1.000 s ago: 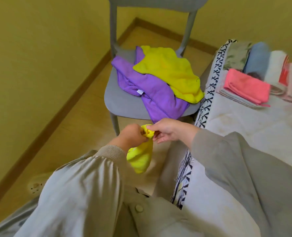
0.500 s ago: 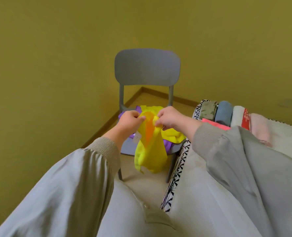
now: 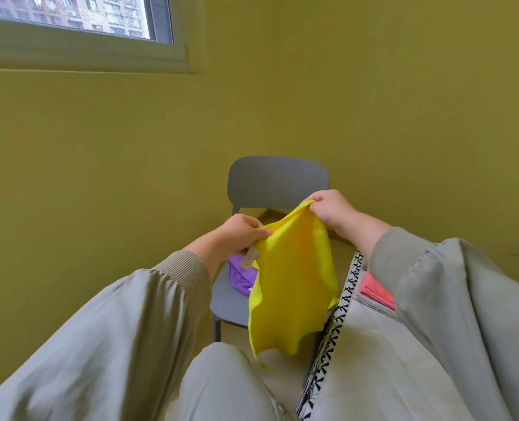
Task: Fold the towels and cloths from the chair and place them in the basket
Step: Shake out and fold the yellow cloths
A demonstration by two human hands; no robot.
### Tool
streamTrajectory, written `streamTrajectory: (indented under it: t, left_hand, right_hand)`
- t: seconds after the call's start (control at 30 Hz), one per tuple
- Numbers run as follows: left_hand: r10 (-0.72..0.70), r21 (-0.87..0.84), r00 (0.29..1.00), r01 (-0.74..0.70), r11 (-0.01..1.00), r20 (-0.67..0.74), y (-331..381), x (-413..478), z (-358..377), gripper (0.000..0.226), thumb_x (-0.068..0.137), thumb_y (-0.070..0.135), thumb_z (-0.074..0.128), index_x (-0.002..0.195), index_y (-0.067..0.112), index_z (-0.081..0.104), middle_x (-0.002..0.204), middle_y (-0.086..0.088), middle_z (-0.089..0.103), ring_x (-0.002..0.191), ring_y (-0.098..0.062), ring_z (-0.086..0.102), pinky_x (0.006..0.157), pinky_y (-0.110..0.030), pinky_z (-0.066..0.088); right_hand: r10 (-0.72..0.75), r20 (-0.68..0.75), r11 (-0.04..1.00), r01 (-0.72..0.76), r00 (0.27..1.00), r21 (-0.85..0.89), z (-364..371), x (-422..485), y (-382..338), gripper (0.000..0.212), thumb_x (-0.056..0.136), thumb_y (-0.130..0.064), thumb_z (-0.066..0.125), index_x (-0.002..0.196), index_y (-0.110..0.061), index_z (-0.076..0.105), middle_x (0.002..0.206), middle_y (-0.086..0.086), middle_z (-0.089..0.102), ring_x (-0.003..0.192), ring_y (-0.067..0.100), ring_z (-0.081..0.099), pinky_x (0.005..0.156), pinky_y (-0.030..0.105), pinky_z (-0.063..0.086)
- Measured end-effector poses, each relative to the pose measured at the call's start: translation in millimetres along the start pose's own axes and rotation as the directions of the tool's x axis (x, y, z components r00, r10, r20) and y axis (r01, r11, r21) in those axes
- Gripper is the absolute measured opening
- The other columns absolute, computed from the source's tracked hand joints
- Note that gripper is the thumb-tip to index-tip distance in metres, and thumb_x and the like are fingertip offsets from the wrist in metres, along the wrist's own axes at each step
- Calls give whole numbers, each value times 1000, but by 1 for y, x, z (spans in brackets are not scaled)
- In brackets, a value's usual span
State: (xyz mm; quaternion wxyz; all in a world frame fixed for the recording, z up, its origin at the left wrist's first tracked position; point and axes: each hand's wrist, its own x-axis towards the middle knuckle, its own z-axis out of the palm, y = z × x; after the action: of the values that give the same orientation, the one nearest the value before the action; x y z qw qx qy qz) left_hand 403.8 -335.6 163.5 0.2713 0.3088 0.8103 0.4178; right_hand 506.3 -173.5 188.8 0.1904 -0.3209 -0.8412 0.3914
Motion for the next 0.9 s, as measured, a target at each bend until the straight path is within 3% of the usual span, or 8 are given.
streamTrajectory:
  t: [0.1,0.2,0.3,0.37,0.47,0.6,0.77,0.9]
  left_hand:
    - [-41,53,998,38,998,47,-5,0,-11,13,89,12,65,99,3,66,92,-13,64,75,-18,61,75,-30,57]
    - [-38,-175,998,29,984,-50,-3,-4,-21,3,90,5,62,87,4,63,87,-13,62,65,-15,59,61,-24,56]
    - [-17,-333,1000,7,943,-25,6,-9,-26,10,92,12,60,84,6,61,73,-8,57,54,-11,57,48,-19,50]
    - [8,-318,1000,-16,948,-27,15,-12,-27,16,93,16,60,78,10,60,61,-2,52,46,-8,52,43,-18,45]
    - [31,-309,999,-36,950,-22,27,-17,-27,15,92,16,61,79,9,63,50,3,54,41,-6,52,42,-17,42]
    - [43,-394,998,-27,919,34,27,-23,-29,15,92,11,60,78,10,64,56,1,59,46,-7,59,43,-17,47]
    - [145,-530,976,-39,847,161,15,-29,-36,26,91,-12,44,93,2,65,77,-7,69,64,-12,68,56,-20,54]
    - [201,-563,956,-49,825,212,12,-36,-36,28,89,-16,46,95,5,64,74,-3,71,63,-10,68,55,-18,54]
  right_hand:
    - [-56,30,998,57,998,-29,-11,0,-7,30,87,6,42,89,-10,67,88,7,61,79,18,54,56,20,41]
    - [-51,62,999,51,997,-3,-14,0,-12,41,83,12,37,79,-18,64,95,13,63,80,24,57,63,28,47]
    - [-19,173,982,-14,985,191,-15,-6,-19,38,83,9,37,83,-16,66,90,16,64,72,24,58,59,26,49]
    - [6,408,938,-147,913,315,-17,-15,-27,23,93,-16,46,93,-9,68,80,13,66,67,22,61,60,25,50]
    - [-21,579,984,-86,815,157,-15,-20,-27,45,80,-53,61,95,-12,70,85,8,72,74,19,67,70,31,52]
    - [-165,456,986,151,875,67,-5,-23,-26,14,84,-18,70,70,-18,70,64,-4,64,60,7,56,62,23,46]
    - [-127,465,956,-16,876,292,-1,-22,-29,27,92,-10,58,68,-14,69,62,2,65,54,11,60,59,24,49]
    - [-122,465,920,-76,877,383,7,-24,-32,25,93,-8,55,71,-9,68,63,7,64,52,14,59,57,24,51]
